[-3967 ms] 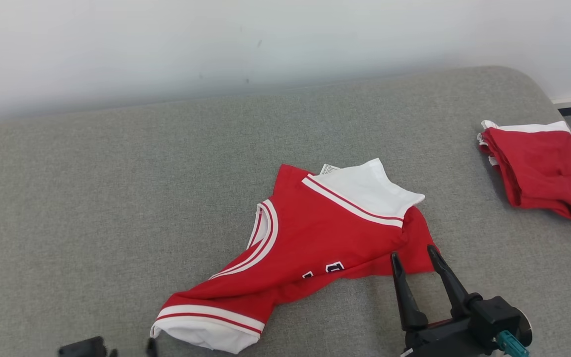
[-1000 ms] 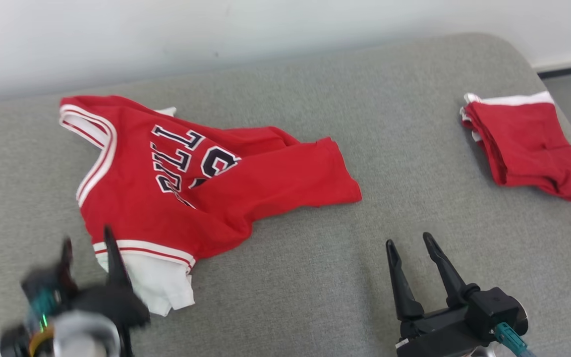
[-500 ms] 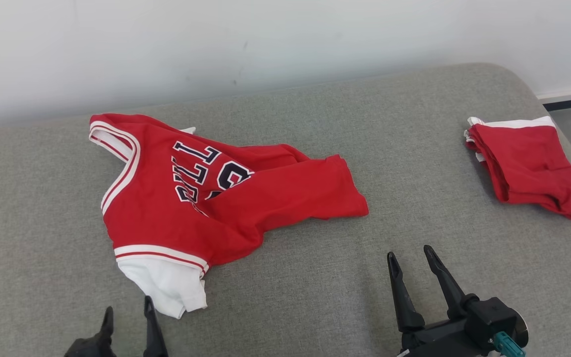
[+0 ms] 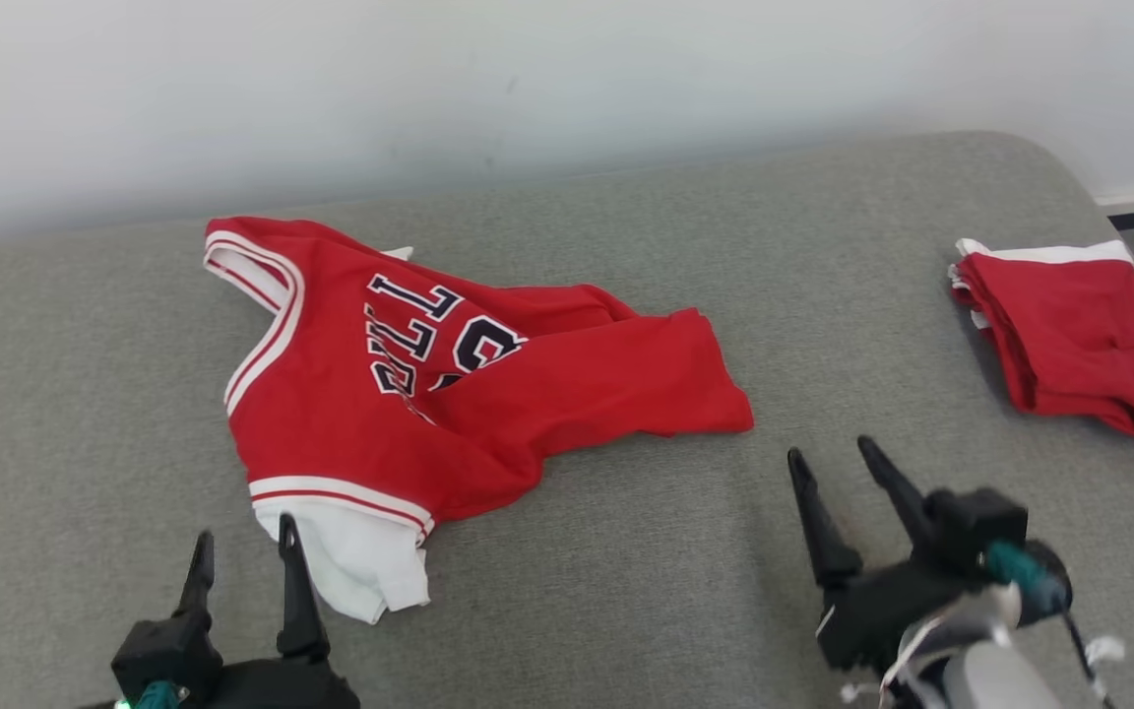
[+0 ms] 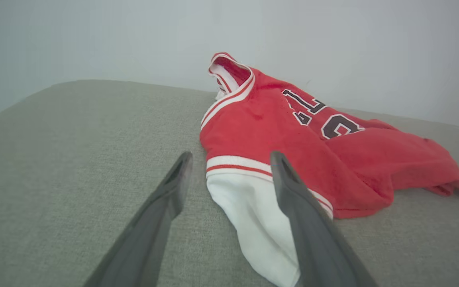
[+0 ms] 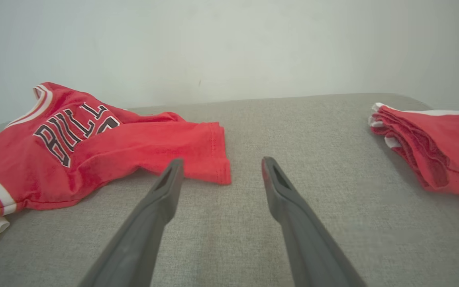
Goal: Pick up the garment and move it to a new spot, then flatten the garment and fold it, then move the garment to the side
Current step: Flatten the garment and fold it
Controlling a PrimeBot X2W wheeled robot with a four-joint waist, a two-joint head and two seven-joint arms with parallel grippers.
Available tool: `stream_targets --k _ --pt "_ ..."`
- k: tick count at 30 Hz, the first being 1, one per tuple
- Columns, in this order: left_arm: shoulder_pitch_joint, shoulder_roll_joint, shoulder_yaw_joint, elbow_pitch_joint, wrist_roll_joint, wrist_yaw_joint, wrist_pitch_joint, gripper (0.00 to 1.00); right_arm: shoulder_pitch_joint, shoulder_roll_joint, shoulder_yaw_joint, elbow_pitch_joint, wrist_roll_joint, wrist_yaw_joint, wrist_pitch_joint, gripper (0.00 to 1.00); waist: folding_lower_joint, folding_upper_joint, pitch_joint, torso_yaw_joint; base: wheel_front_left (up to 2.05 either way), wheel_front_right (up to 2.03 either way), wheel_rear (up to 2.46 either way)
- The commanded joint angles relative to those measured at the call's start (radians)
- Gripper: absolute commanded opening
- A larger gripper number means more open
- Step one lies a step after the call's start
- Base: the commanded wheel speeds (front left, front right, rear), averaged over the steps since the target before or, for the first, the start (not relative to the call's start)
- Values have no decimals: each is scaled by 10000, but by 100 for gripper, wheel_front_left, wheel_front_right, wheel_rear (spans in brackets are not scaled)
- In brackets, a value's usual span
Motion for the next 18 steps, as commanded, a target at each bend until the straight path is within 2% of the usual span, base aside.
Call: stream_targets --k 1,7,13,18 --pt "91 -82 161 -261 327 -124 -26 100 -277 -183 -25 78 125 -25 359 100 0 0 -2 185 0 0 0" --pt "655 -452 823 -1531 1817 -1083 -29 100 -1736 -745 -204 698 1049 -25 2723 100 0 0 217 782 0 0 0" --pt "959 -911 1373 -1871 2646 -2049 -31 100 -3227 -1177 -582 1766 1826 -25 5139 100 0 0 748 1441 0 0 0" --pt "902 -1240 1701 -1773 3162 -2625 -31 100 -4104 -1364 -552 2570 1900 -25 6190 100 0 0 1279 1947 0 0 0"
